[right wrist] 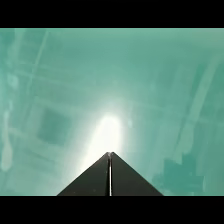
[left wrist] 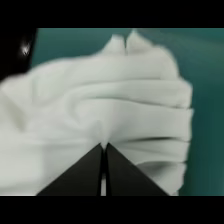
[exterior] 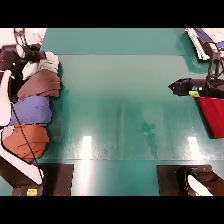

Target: Fold the shirts.

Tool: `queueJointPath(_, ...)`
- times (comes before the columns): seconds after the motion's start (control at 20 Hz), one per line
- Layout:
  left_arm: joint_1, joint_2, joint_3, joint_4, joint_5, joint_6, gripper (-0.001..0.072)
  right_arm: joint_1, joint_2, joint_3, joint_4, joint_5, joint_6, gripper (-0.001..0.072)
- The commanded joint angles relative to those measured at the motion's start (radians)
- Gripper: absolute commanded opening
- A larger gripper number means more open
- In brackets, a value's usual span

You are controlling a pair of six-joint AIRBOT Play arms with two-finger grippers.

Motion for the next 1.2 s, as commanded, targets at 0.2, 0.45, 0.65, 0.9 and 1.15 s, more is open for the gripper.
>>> queueJointPath(0.2, -0.083, 0.400, 0.146, -0.008, -0.105, 0.109, 0.0023, 0.000, 0.001, 0.229, -0.037, -0.114, -0.022, 0.0017)
queueJointPath(0.45, -0.280, 0.645, 0.146, -0.011, -0.375, 0.133, 0.0023, 0.000, 0.001, 0.425, -0.042, -0.110, -0.090, 0.0017)
queueJointPath(0.65, -0.549, 0.664, 0.097, -0.063, -0.510, 0.129, 0.0023, 0.000, 0.001, 0.531, -0.060, -0.087, -0.090, 0.0017)
queueJointPath(0.9, -0.859, 0.591, -0.138, -0.237, -0.435, 0.131, 0.0025, 0.000, 0.001, 0.594, -0.059, -0.015, -0.090, 0.0017)
queueJointPath(1.15, -0.859, 0.540, -0.192, -0.200, -0.479, 0.129, 0.0540, 0.000, 0.001, 0.602, -0.060, 0.038, -0.090, 0.0017)
